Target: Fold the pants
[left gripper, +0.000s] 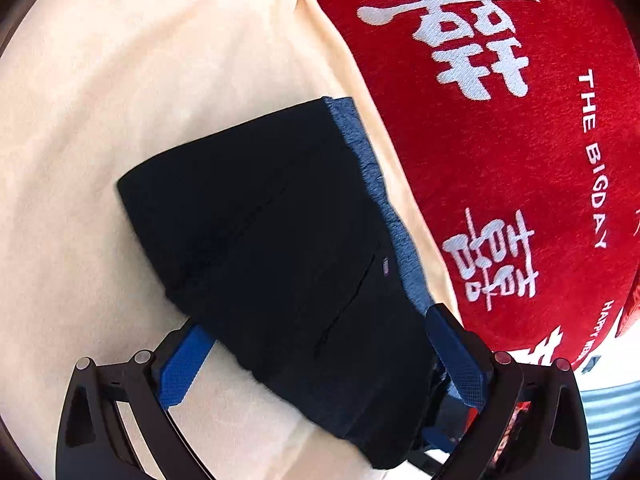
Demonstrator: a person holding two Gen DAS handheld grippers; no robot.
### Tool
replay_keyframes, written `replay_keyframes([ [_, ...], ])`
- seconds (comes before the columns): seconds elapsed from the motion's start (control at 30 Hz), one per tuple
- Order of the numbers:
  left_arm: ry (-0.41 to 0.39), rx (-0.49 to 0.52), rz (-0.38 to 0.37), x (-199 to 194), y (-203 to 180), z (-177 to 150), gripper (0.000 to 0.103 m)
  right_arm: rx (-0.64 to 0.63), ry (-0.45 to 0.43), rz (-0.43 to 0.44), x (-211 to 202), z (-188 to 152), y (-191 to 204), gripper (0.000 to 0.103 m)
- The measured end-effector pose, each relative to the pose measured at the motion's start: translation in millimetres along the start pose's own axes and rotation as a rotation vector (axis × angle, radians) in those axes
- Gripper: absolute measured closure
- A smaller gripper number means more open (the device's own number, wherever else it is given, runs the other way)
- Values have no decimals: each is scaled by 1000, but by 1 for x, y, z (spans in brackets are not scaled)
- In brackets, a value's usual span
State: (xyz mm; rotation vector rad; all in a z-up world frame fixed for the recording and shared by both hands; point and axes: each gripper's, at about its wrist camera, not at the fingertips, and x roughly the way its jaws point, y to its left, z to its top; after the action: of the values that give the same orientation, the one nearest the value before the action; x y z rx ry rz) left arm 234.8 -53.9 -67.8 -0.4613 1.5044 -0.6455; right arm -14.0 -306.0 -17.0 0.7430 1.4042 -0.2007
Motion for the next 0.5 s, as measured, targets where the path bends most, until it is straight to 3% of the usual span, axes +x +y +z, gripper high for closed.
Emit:
replay_keyframes([
  [0.13,-34,42,-50,4,-20,4,0,6,0,2,1,1,1,21],
  [0.27,29,21,55,31,-13,11,1,10,0,3,2,1,2,21],
  [0.4,19,45,137,34,-26,12,4,20,3,11,-1,3,1,21],
  [0.43,0,59,189,33,-32,10,18,27,6,15,-3,5,0,21],
  [0.47,-10,85,234,33,-36,9,42,38,7,24,-8,8,0,20],
  [0.5,-17,129,303,34,-41,8,56,48,3,40,-15,12,-1,20],
])
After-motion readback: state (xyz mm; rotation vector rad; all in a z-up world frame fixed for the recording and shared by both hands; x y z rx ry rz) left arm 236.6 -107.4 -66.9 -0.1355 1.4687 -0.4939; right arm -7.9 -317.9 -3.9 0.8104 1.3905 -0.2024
